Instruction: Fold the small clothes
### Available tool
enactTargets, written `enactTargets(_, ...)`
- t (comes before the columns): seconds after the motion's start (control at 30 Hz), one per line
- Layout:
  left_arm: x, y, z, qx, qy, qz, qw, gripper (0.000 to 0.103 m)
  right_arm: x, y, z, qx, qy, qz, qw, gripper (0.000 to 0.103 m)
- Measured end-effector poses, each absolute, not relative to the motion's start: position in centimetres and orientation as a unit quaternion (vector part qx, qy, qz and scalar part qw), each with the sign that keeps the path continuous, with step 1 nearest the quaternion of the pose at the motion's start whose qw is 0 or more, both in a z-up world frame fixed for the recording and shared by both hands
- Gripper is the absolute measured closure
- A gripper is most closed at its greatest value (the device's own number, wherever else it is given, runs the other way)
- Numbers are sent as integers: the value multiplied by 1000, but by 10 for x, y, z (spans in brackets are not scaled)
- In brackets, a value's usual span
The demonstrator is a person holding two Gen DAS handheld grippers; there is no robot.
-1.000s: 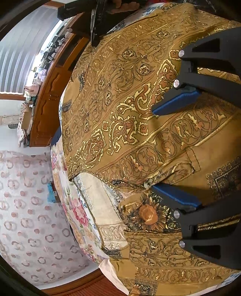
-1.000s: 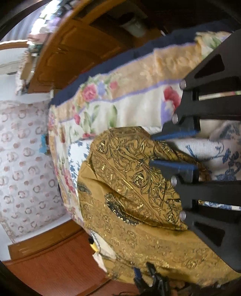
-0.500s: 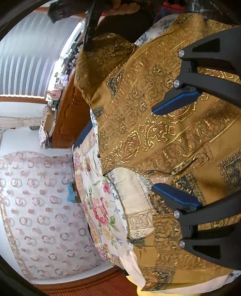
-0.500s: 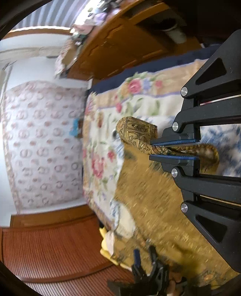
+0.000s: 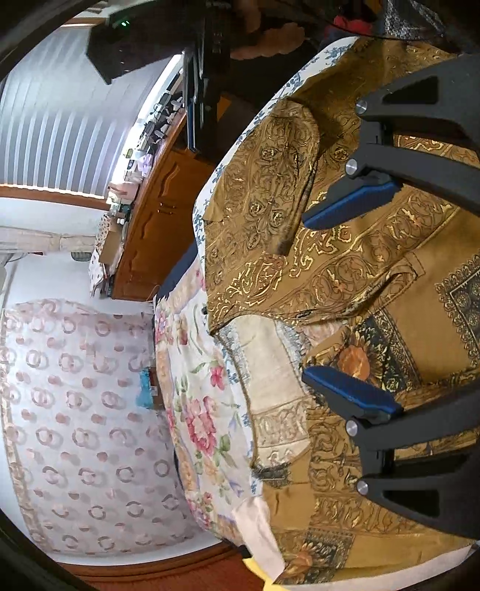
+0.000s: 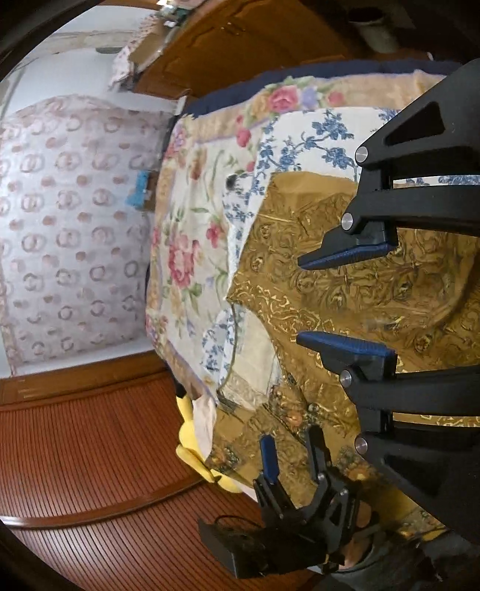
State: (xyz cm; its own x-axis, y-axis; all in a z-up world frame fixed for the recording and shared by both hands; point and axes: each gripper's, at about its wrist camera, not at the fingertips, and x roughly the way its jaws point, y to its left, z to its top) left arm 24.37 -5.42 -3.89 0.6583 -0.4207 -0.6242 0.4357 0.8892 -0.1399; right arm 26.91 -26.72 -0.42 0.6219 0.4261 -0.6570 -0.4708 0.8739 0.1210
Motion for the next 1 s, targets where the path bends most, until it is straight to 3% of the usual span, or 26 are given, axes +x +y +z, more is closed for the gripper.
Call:
enactTargets(0.27,245,-60,-55,30,363,-217,906,26,277,-295,-46,-46,410,172,895,67)
enactTargets(0.5,246,-64,-64,31,379,-226,897,26,288,-309,-74,-64,430,133,891,52)
enactTargets(1.0,251,-62,-76,23,404,-222,887,26,344,-302,-88,-80,437,147,884,48)
